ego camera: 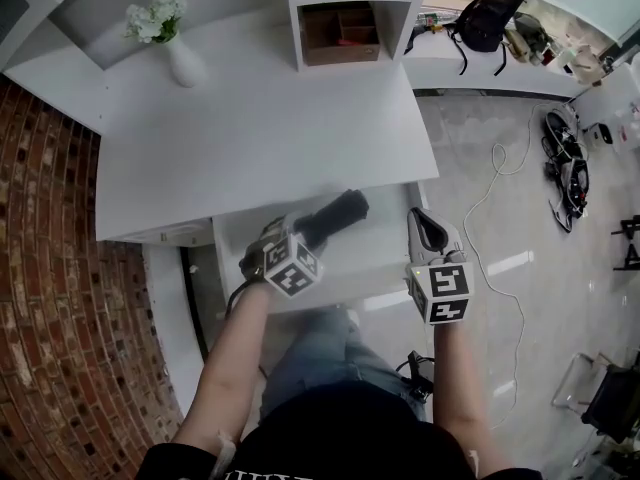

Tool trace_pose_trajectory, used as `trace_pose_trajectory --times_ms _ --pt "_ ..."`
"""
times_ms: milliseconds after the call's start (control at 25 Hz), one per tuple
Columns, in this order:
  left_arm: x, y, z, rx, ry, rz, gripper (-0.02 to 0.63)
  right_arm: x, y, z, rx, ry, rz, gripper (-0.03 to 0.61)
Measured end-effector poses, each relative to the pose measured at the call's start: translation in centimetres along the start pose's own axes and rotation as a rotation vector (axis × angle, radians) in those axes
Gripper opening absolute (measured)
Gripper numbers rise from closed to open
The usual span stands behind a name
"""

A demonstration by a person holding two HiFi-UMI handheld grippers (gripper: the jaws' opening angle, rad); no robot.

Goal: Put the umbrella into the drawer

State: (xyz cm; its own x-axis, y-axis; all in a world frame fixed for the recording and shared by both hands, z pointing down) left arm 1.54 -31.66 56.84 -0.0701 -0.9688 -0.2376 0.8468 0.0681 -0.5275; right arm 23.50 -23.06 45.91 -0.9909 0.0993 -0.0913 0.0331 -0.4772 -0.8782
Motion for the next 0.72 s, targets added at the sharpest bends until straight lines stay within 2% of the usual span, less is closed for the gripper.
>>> trace_pose_trajectory --times_ms 360,720 --pt "-1.1 -1.0 5.8 0.104 -0.203 0.072 0.242 -0.6 -1.2 1.7 0.063 -0.006 0.01 0.003" --pt "-2.3 -2.1 9.7 0.202 -0.331 0.126 0.247 -0.6 -1.6 3.0 0.113 0.012 -0.014 0.003"
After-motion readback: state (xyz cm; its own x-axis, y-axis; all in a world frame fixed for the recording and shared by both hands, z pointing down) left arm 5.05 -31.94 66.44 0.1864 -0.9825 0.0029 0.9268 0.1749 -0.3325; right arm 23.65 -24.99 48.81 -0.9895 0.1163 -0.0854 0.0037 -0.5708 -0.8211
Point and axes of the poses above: the fingertips, and each gripper's own axes: z forward along the fingers, x to its left, y out of its top, the point moved 10 cm from there along -z, backward along the fingers, and after that the axes turned 9 degrees about z, right-handed, at the moved point
